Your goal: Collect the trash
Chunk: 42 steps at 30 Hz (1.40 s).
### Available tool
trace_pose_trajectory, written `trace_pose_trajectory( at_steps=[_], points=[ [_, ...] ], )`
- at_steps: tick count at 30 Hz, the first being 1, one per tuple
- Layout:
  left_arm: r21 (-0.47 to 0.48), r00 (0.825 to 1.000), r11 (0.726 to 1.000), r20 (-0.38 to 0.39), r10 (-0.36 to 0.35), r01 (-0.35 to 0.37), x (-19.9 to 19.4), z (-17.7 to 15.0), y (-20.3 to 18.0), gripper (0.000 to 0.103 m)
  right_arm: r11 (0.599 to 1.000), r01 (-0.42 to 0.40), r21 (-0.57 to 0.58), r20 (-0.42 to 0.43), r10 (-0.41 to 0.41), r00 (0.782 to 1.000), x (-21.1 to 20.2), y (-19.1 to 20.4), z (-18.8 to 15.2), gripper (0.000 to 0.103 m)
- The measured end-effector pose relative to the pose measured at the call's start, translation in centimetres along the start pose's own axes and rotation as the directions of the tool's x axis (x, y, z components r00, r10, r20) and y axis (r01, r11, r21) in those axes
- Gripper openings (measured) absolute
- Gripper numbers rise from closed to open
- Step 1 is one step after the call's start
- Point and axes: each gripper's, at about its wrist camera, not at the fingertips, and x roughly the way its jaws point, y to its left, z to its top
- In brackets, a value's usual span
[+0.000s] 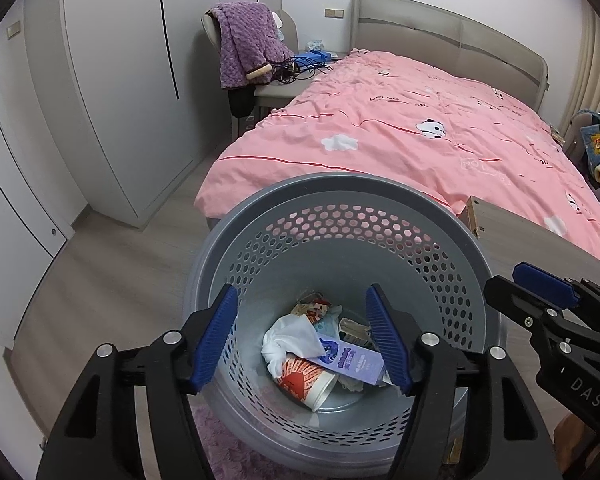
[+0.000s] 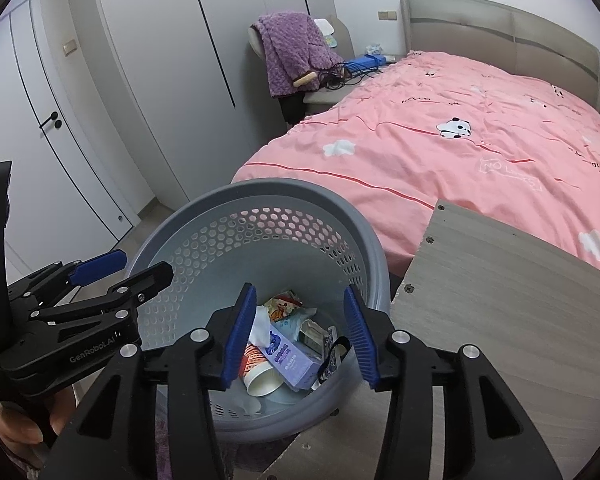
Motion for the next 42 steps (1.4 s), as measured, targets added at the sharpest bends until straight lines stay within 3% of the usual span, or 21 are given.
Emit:
trace_pose_trajectory(
  at_steps=[28, 37, 42],
  points=[
    [-0.031, 0.999, 0.999, 0.019, 0.036, -0.035, -2.0, -0.5, 0.8, 0.073, 1.0, 0.009, 0.0, 0.023, -0.009, 1.0, -1.6, 0.2, -0.4, 0.064],
    [-0.038, 0.999, 0.998, 0.018, 0.048, -0.047, -2.2, -0.5, 0.9, 0.08, 1.0, 0.023, -0.012, 0.027, -0.023, 0.999, -1.9, 0.5, -0.6, 0.073],
    [-0.043, 0.999, 0.998, 0.015, 0.052, -0.051, -2.3, -0.5, 1.1, 0.081, 1.0, 0.026, -0.014, 0.034, -0.025, 0.999, -2.1, 0.5, -0.6, 0.085]
  ],
)
